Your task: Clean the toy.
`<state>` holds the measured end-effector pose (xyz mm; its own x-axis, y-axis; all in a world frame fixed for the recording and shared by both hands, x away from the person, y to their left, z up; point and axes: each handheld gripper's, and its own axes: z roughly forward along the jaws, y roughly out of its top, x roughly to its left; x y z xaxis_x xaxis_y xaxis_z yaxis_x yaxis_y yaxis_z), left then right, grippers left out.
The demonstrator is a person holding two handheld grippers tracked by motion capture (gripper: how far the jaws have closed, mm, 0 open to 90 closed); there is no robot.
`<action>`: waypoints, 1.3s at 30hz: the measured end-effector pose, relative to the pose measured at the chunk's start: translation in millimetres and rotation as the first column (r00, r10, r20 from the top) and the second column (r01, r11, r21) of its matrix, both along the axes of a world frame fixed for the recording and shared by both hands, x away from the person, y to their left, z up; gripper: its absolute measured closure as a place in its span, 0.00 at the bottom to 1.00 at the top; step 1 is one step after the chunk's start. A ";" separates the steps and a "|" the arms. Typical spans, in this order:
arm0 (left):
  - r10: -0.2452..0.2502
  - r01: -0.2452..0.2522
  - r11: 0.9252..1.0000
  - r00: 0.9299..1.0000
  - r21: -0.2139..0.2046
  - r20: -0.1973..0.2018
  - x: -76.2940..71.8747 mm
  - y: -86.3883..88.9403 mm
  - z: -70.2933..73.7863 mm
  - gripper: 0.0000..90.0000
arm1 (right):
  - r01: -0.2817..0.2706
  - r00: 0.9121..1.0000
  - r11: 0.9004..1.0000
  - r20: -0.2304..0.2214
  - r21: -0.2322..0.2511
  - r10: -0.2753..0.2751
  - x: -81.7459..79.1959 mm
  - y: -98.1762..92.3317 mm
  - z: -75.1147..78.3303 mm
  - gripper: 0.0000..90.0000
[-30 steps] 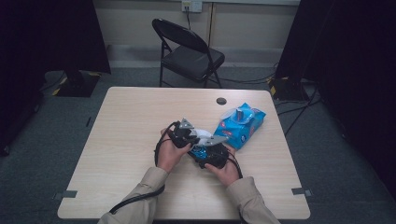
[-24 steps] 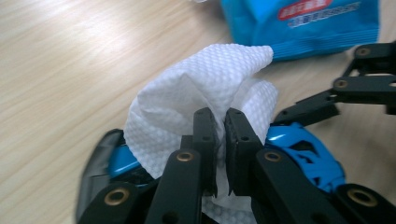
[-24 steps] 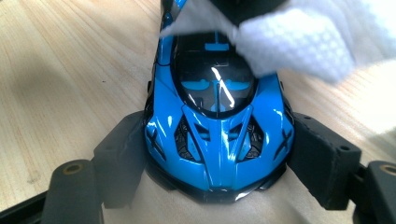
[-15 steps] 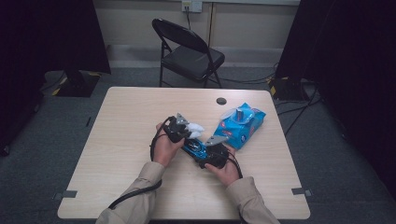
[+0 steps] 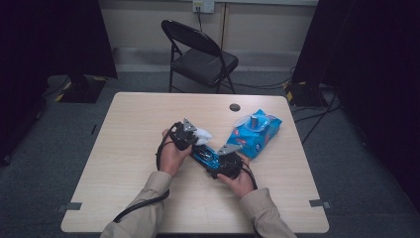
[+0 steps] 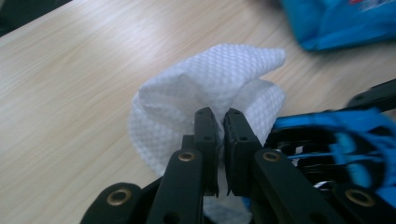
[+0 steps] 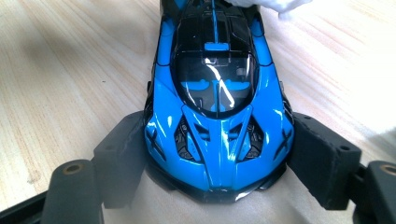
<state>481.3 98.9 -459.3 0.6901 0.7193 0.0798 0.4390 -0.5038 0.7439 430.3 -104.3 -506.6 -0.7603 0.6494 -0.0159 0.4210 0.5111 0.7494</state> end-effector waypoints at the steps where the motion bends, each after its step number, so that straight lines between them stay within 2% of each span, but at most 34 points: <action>1: -0.013 0.013 1.000 1.000 -0.016 0.003 -4.1 -2.4 2.4 0.95 | 0.000 1.000 1.000 -0.001 0.000 0.000 0.1 0.0 0.0 0.27; 2: -0.027 0.027 0.999 1.000 -0.040 -0.001 -9.2 -5.5 4.5 0.95 | -0.001 1.000 1.000 -0.001 0.001 0.001 0.4 -0.1 -0.1 0.27; 4: -0.053 0.053 0.997 0.999 -0.059 0.004 -15.4 -9.4 6.6 0.95 | 0.000 1.000 1.000 -0.002 0.001 0.000 0.2 -0.1 0.0 0.27; 5: -0.080 0.079 0.994 0.997 -0.073 -0.007 -22.9 -14.2 7.1 0.95 | -0.001 1.000 1.000 -0.001 0.001 0.001 0.4 -0.2 -0.1 0.27; 6: -0.080 0.079 0.994 0.997 -0.073 -0.007 -22.9 -14.2 7.1 0.95 | -0.001 1.000 1.000 -0.001 0.001 0.001 0.4 -0.2 -0.1 0.27; 7: -0.113 0.111 0.992 0.993 -0.067 -0.023 -30.4 -19.3 6.3 0.95 | -0.001 1.000 1.000 -0.003 0.002 0.001 0.4 -0.1 -0.1 0.28; 8: -0.113 0.111 0.992 0.993 -0.067 -0.023 -30.4 -19.3 6.3 0.95 | 0.000 1.000 1.000 -0.002 0.002 0.000 0.4 -0.1 -0.1 0.27; 9: -0.122 0.119 0.989 0.992 -0.085 -0.032 -34.8 -22.8 4.4 0.95 | -0.001 1.000 1.000 -0.001 0.001 0.001 0.3 -0.1 -0.1 0.27; 11: -0.162 0.160 0.985 0.986 -0.060 -0.032 -42.4 -30.2 1.3 0.94 | 0.000 1.000 1.000 -0.002 0.001 0.000 0.3 -0.1 -0.1 0.28; 14: -0.185 0.182 0.981 0.981 -0.062 -0.053 -48.8 -38.2 -5.0 0.94 | -0.001 1.000 1.000 -0.001 0.001 0.001 0.3 -0.1 0.0 0.27; 15: -0.202 0.199 0.979 0.977 -0.051 -0.067 -50.9 -42.1 -8.9 0.94 | 0.000 1.000 1.000 -0.001 0.001 0.000 0.3 -0.1 0.0 0.27; 19: -0.200 0.197 0.979 0.976 -0.047 -0.080 -49.9 -42.8 -14.1 0.94 | 0.001 1.000 1.000 -0.002 0.002 -0.001 0.3 0.0 0.0 0.27; 26: -0.202 0.199 0.979 0.976 -0.045 -0.079 -48.0 -40.5 -13.7 0.94 | 0.001 1.000 1.000 -0.004 0.003 -0.001 0.5 -0.1 -0.1 0.27; 28: -0.202 0.200 0.979 0.977 -0.034 -0.073 -46.8 -38.7 -13.0 0.93 | -0.001 1.000 1.000 -0.002 0.001 0.001 0.5 -0.2 -0.1 0.27; 32: -0.187 0.185 0.982 0.980 -0.027 -0.063 -42.0 -33.0 -9.7 0.93 | 0.000 1.000 1.000 -0.004 0.002 0.000 0.4 -0.1 0.0 0.27; 35: -0.158 0.158 0.987 0.986 -0.018 -0.058 -36.0 -25.2 -5.8 0.93 | 0.000 1.000 1.000 -0.003 0.002 0.000 0.3 -0.1 0.0 0.27; 39: -0.145 0.145 0.989 0.987 -0.015 -0.062 -32.6 -20.0 -3.4 0.93 | 0.000 1.000 1.000 -0.003 0.002 0.000 0.3 -0.1 0.0 0.27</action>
